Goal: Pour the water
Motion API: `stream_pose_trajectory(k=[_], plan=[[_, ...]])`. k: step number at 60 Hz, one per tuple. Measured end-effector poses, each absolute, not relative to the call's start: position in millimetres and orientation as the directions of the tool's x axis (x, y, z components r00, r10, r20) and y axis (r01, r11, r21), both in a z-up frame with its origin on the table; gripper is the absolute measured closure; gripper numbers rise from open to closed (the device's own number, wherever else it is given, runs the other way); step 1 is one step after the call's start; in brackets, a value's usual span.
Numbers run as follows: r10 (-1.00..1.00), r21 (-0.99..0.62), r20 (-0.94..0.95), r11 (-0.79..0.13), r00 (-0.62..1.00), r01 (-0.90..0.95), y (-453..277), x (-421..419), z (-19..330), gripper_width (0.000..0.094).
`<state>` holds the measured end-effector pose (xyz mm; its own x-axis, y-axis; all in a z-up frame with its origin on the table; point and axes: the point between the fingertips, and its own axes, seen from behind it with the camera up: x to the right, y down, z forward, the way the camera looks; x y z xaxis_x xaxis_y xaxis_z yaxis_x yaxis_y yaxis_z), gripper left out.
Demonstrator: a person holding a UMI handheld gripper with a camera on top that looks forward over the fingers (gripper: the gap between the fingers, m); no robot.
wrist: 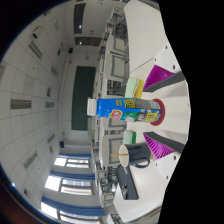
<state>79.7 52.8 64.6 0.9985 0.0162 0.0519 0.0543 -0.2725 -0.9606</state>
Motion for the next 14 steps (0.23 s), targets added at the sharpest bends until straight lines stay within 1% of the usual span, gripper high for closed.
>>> stream_pose_trajectory(k=[6,14], plan=[[0.018,-0.963,0.043,-0.266,0.999,0.046,0.5,66.1,64.4,0.0081],[-0.004,-0.966,0.003,-0.257,1.0,0.002,-29.9,66.5,58.1,0.0076]])
